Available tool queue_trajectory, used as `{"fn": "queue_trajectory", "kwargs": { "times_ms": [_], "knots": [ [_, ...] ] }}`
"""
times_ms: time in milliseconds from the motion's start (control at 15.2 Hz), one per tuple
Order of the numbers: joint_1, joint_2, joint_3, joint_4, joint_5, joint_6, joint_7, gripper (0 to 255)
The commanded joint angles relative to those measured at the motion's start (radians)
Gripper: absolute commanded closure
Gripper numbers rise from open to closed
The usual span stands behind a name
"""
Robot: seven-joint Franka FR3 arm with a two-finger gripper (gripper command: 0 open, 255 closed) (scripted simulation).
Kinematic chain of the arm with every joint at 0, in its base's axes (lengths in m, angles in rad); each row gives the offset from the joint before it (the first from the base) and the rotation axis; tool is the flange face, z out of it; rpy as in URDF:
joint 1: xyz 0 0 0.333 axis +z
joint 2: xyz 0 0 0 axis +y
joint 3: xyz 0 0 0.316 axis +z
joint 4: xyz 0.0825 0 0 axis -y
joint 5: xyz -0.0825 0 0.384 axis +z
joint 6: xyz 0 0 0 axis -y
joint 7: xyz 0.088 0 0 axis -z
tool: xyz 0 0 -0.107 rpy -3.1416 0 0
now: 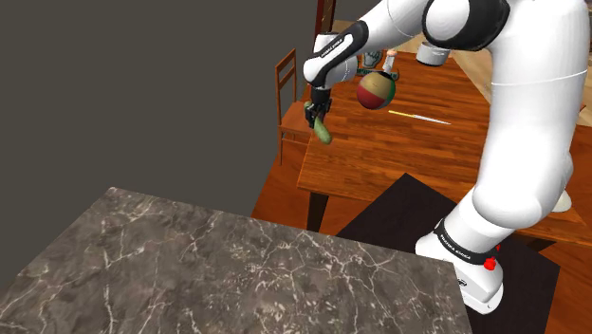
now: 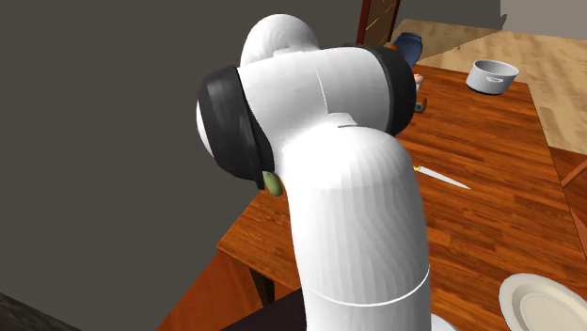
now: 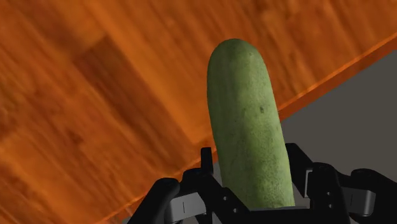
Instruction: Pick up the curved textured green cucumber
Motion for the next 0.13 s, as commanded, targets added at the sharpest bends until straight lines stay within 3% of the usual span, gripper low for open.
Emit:
{"fn": "queue_trajectory", "kwargs": {
  "times_ms": [0, 66],
  "knots": [
    [0.001, -0.012, -0.001, -0.001, -0.002, -0.011, 0.002, 255],
    [0.001, -0.012, -0.001, -0.001, -0.002, -0.011, 0.002, 255]
  ]
}}
